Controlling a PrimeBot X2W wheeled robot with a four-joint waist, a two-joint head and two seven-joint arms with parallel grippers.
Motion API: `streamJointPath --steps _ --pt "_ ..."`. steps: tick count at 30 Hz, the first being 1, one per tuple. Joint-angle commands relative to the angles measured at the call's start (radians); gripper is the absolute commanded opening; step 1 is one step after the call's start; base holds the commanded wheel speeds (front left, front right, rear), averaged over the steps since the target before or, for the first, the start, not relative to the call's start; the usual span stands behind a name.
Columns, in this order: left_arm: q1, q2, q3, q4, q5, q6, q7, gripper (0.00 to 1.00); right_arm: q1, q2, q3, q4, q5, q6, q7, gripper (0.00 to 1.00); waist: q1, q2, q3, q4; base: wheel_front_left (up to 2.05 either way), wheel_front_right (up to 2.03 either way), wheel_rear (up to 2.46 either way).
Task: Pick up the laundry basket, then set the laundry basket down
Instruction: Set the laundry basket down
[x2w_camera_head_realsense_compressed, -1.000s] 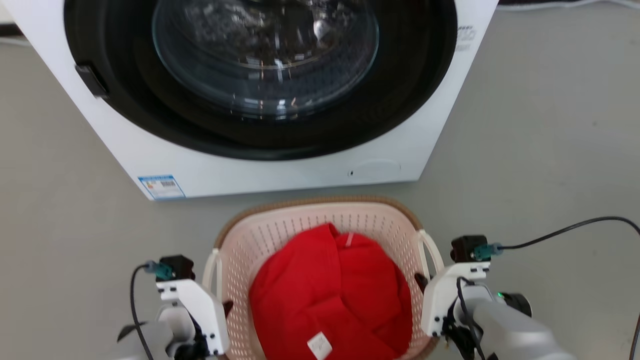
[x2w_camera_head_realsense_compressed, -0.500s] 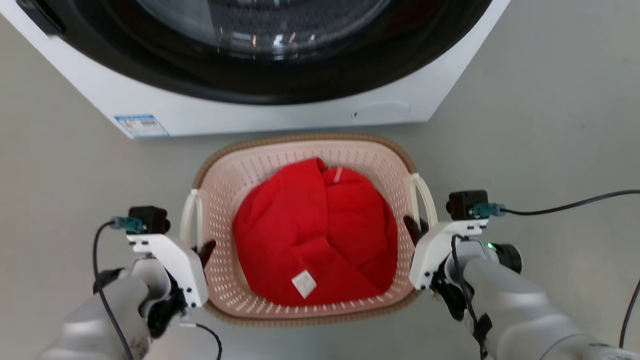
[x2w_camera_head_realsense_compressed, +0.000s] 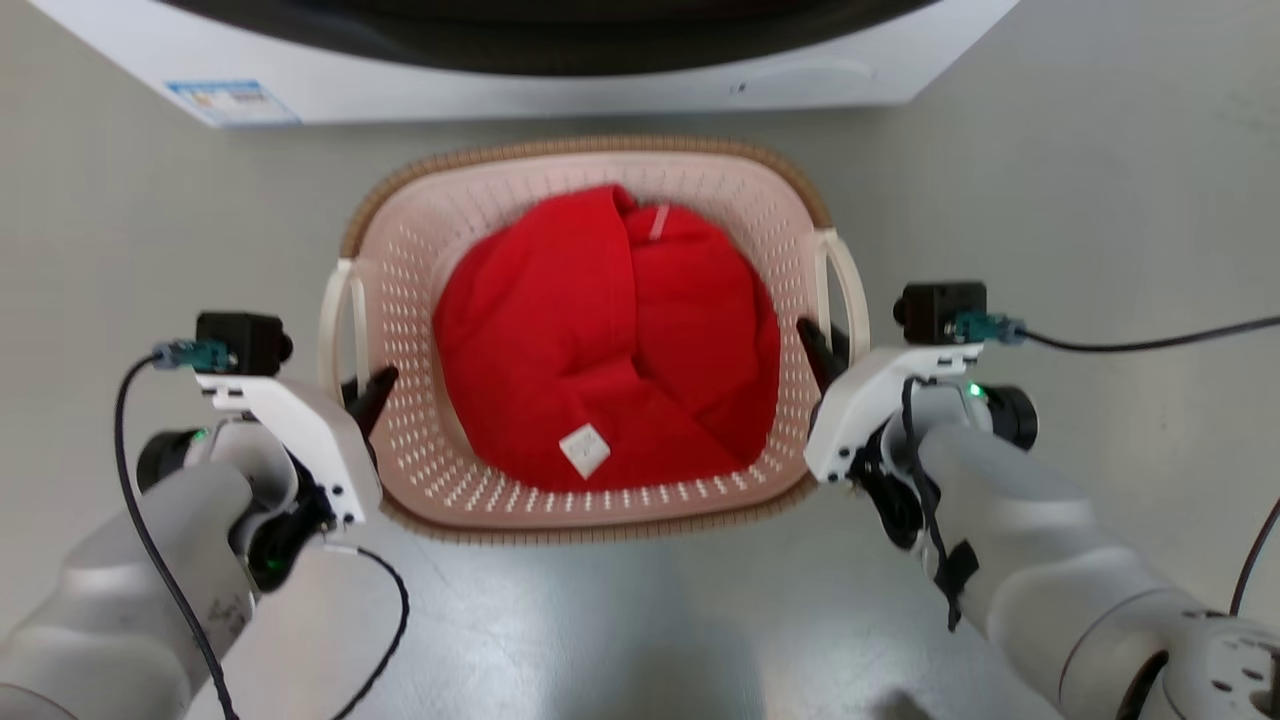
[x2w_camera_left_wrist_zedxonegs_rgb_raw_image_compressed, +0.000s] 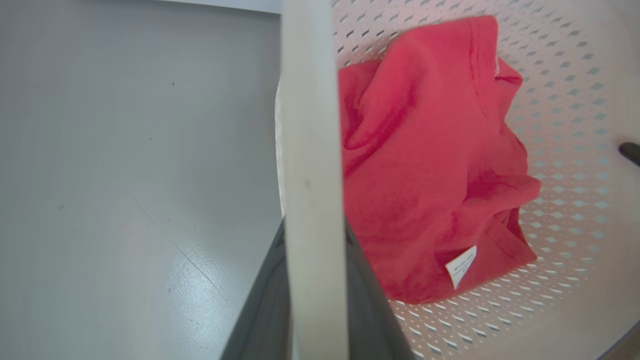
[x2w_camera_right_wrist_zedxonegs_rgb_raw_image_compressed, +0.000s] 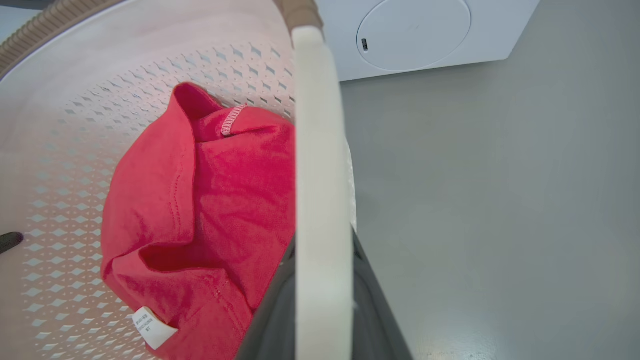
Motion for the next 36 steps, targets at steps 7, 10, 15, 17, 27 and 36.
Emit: streamJointPath --steps 7,10,15,17,27,36 --pt "-0.083 0.089 0.015 -0.044 0.025 -0.014 -0.052 0.00 -0.058 -0.019 -0.022 0.008 0.001 0.015 -0.020 0.00 0.0000 0.0000 0.116 0.014 0.00 0.00 0.00" --pt "-0.101 0.097 0.009 -0.053 0.041 -0.014 -0.071 0.00 -0.076 -0.019 -0.039 0.007 -0.019 0.015 -0.020 0.00 0.0000 0.0000 0.144 0.015 0.00 0.00 0.00" --pt "-0.123 0.108 0.001 -0.063 0.061 -0.014 -0.093 0.00 -0.096 -0.019 -0.081 -0.002 -0.065 0.015 -0.020 0.00 0.0000 0.0000 0.187 0.015 0.00 0.00 0.00" --pt "-0.127 0.111 0.000 -0.064 0.064 -0.014 -0.097 0.00 -0.099 -0.019 -0.092 -0.004 -0.075 0.015 -0.020 0.00 0.0000 0.0000 0.195 0.015 0.00 0.00 0.00" --pt "-0.167 0.127 -0.006 -0.071 0.088 -0.014 -0.125 0.00 -0.115 -0.019 -0.248 -0.022 -0.223 0.015 -0.020 0.00 0.0000 0.0000 0.262 0.015 0.00 0.00 0.00" --pt "-0.207 0.129 -0.001 -0.089 0.101 -0.014 -0.129 0.00 -0.105 -0.019 -0.387 -0.044 -0.371 0.015 -0.020 0.00 0.0000 0.0000 0.313 0.028 0.00 0.00 0.00"
